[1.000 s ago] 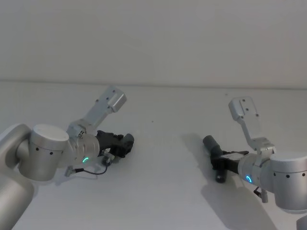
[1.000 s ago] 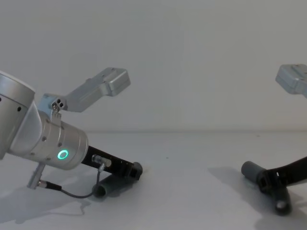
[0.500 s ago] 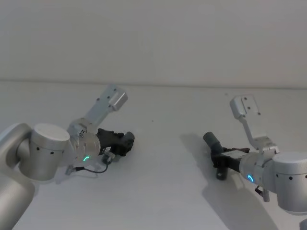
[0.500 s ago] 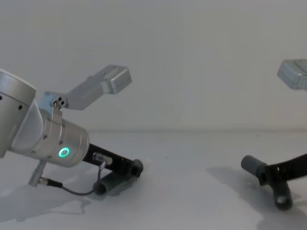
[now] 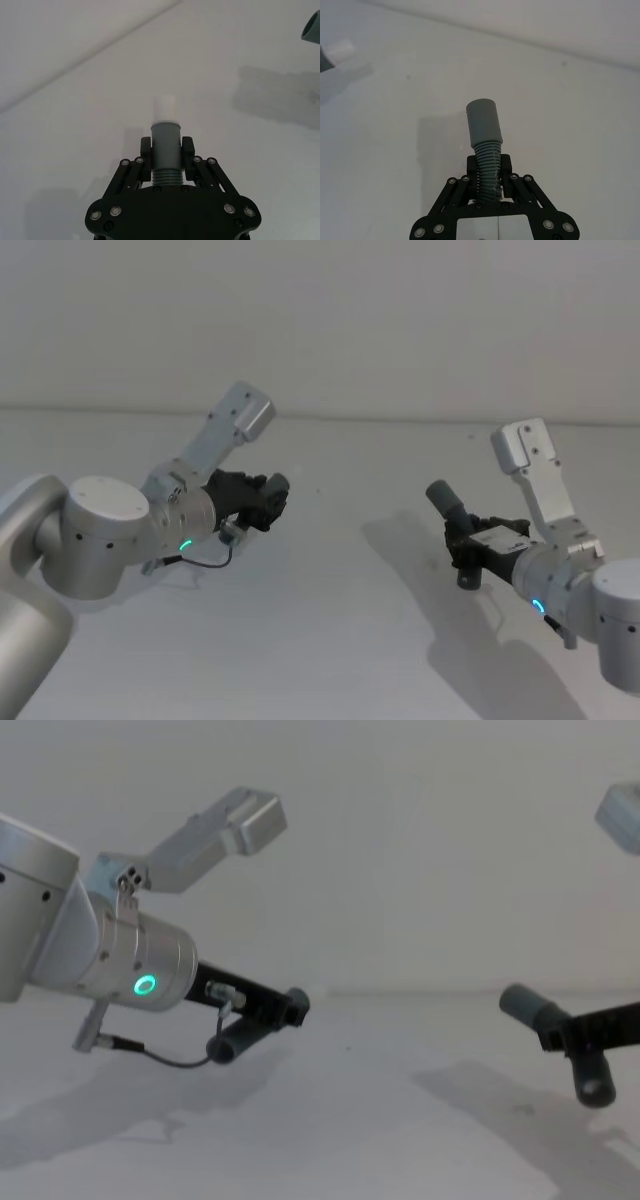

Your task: Use both hands to pick up one end of the pipe from the table, align the ends, and insert them.

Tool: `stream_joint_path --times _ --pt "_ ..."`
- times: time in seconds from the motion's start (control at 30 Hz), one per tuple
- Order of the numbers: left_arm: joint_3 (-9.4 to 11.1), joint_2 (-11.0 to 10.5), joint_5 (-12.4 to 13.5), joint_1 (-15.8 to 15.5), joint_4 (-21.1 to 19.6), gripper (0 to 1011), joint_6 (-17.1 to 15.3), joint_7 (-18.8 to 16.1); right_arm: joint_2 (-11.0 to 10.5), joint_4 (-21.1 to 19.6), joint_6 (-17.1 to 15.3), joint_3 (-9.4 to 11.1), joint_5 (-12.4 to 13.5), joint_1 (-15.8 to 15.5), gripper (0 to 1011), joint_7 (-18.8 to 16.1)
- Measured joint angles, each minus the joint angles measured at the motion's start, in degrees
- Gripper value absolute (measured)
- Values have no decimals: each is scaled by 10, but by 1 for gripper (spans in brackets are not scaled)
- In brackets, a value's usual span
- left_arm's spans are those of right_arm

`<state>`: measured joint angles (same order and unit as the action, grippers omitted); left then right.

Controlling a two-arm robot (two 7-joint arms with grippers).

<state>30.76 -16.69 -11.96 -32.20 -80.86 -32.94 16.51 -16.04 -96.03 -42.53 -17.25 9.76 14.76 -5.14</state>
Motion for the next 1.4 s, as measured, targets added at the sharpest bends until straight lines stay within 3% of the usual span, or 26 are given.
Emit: stream_joint_path --times 0.37,0.7,1.03,1.4 --pt "15 -18 13 -17 -7 341 14 36 -56 -27 84 -10 -18 -13 266 -50" --pt "37 -46 14 -36 1 341 32 112 -117 -41 161 -20 -33 -23 266 -114" --pt "53 -75 4 -48 4 341 71 182 -180 -46 244 -33 -51 -26 266 -189" --pt "66 -101 0 -55 -4 341 103 227 -237 -43 324 -53 -73 -19 266 -260"
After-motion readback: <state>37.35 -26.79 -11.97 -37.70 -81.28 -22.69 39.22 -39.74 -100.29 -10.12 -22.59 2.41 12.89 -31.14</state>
